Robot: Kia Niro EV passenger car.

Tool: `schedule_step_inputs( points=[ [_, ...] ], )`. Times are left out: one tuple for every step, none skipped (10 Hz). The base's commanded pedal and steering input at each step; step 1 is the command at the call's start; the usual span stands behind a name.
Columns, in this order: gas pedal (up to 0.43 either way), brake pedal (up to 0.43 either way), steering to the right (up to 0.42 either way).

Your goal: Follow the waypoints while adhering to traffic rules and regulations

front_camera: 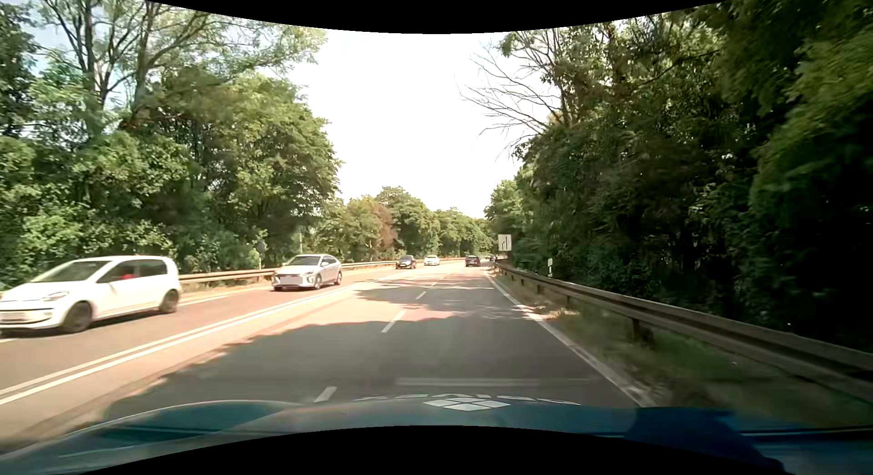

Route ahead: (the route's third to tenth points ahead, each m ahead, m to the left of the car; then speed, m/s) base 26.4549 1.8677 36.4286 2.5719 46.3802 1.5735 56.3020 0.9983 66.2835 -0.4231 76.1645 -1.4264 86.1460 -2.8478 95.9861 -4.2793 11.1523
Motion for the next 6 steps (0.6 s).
schedule_step_inputs(
  points=[
    [0.26,0.0,0.011],
    [0.228,0.0,0.011],
    [0.138,0.0,0.011],
    [0.11,0.0,0.009],
    [0.079,0.0,0.009],
    [0.067,0.0,0.009]
  ],
)
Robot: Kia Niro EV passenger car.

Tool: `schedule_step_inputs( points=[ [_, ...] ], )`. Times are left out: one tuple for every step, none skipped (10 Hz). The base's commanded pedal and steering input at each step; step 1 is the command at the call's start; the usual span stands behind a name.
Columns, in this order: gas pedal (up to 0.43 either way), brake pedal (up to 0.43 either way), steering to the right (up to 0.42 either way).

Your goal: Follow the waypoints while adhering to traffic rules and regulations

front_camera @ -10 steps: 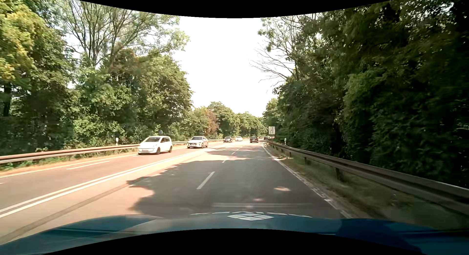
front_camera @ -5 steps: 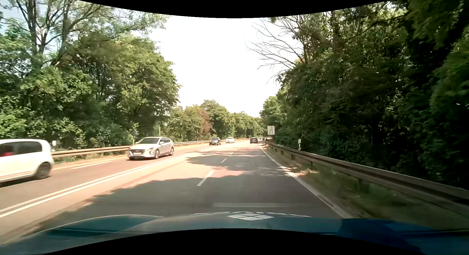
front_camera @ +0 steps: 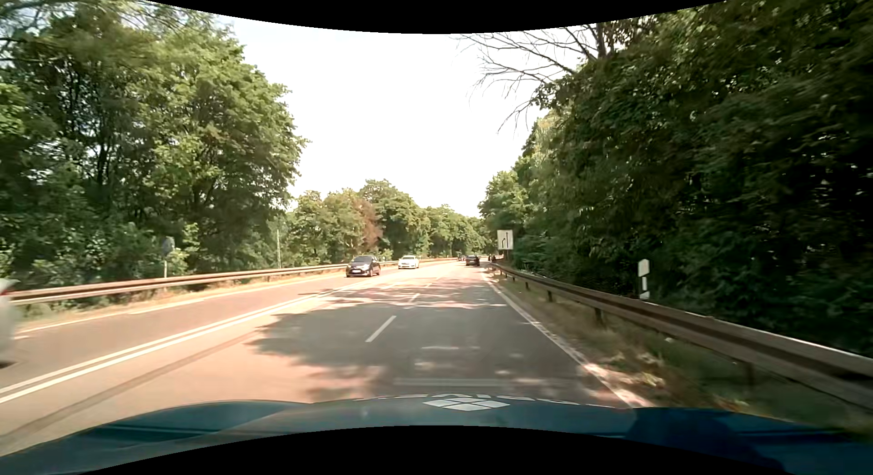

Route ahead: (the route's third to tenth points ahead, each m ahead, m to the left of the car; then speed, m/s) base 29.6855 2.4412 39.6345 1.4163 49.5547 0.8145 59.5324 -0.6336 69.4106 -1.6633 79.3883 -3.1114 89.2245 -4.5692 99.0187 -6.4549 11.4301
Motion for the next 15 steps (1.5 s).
schedule_step_inputs(
  points=[
    [0.067,0.0,0.009],
    [0.067,0.0,0.008],
    [0.067,0.0,0.008],
    [0.059,0.0,0.008],
    [0.047,0.0,0.008],
    [0.047,0.0,0.008],
    [0.039,0.0,0.007],
    [0.039,0.0,0.006],
    [0.02,0.0,0.005],
    [0.02,0.0,0.005],
    [0.02,0.0,0.004],
    [0.008,0.0,0.003],
    [0.008,0.0,0.003],
    [0.008,0.0,0.003],
    [0.008,0.0,0.003]
  ],
)
